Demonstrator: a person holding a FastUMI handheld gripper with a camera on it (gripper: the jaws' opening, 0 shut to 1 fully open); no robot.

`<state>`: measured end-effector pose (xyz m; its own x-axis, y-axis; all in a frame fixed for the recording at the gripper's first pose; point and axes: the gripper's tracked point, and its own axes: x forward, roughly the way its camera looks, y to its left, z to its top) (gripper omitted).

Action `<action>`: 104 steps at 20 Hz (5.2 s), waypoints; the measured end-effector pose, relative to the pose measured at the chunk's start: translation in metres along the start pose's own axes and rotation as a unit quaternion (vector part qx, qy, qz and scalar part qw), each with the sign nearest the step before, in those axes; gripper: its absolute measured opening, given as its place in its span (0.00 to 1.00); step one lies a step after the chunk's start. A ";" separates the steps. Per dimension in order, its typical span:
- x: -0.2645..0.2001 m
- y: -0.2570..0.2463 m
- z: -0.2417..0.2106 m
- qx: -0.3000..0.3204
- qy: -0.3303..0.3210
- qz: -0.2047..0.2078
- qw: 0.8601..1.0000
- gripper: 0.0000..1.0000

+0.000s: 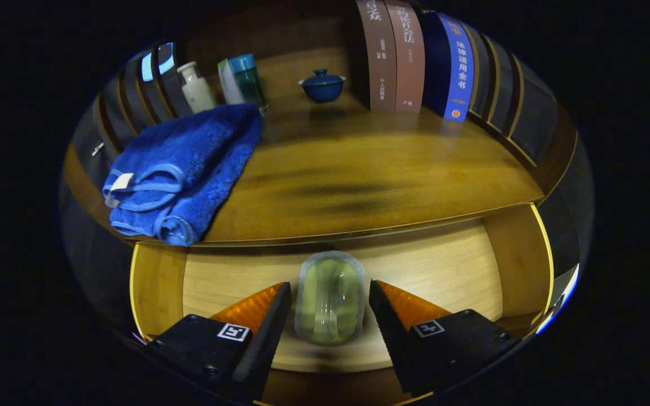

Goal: Pull open the drawer, take out the items inside it, and place them on the countertop above the cabinet.

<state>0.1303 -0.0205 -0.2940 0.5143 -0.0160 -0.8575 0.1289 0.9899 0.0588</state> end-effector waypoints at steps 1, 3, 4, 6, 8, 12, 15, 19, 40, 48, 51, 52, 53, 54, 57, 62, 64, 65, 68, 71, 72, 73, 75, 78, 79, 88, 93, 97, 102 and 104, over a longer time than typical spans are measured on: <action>0.003 -0.002 -0.008 -0.007 0.022 -0.003 1.000 0.89; 0.013 0.001 -0.018 -0.007 0.048 0.002 0.999 0.83; 0.017 0.001 -0.021 -0.008 0.051 0.002 0.999 0.80; 0.018 -0.002 -0.023 -0.014 0.052 -0.004 0.999 0.70; 0.020 -0.002 -0.024 -0.021 0.054 -0.006 0.998 0.63; 0.018 -0.003 -0.020 -0.026 0.044 -0.014 0.999 0.38; 0.013 -0.001 -0.019 -0.033 0.042 -0.010 0.999 0.24; 0.011 -0.003 -0.021 -0.028 0.041 -0.009 0.999 0.11; -0.137 0.003 0.091 -0.010 -0.170 0.031 0.985 0.11; -0.081 0.010 0.164 -0.006 -0.156 0.033 0.987 0.11; -0.058 0.013 0.182 -0.006 -0.147 0.033 0.989 0.11; -0.051 0.012 0.187 -0.008 -0.142 0.031 0.989 0.11; -0.044 0.014 0.190 -0.008 -0.136 0.031 0.990 0.11; -0.035 0.013 0.191 -0.009 -0.127 0.028 0.991 0.11; -0.017 0.008 0.190 -0.007 -0.104 0.024 0.994 0.11; -0.010 0.008 0.195 0.012 -0.105 0.030 0.994 0.25; -0.008 0.007 0.194 0.017 -0.104 0.034 0.994 0.39; -0.008 0.009 0.195 0.019 -0.106 0.039 0.993 0.48; -0.013 0.011 0.195 0.014 -0.117 0.043 0.992 0.75; -0.024 0.012 0.190 0.009 -0.122 0.042 0.992 1.00; -0.029 0.013 0.188 0.009 -0.127 0.042 0.991 1.00; -0.034 0.013 0.186 0.010 -0.133 0.043 0.990 1.00; -0.051 0.015 0.180 0.009 -0.149 0.046 0.988 1.00; -0.080 0.018 0.168 0.009 -0.184 0.059 0.981 1.00; -0.093 0.018 0.164 0.009 -0.198 0.061 0.978 1.00; -0.209 0.014 0.098 -0.011 -0.335 0.064 0.940 0.99; -0.227 0.010 0.028 -0.020 -0.379 0.066 0.923 0.99; -0.218 0.012 -0.026 -0.027 -0.387 0.078 0.918 0.99; -0.197 -0.003 -0.086 -0.006 -0.410 0.056 0.910 0.99; -0.181 -0.004 -0.104 0.004 -0.403 0.058 0.913 0.99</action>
<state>-0.0513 -0.0068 -0.1922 0.9817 -0.0124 -0.1902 0.0380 0.9906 0.1317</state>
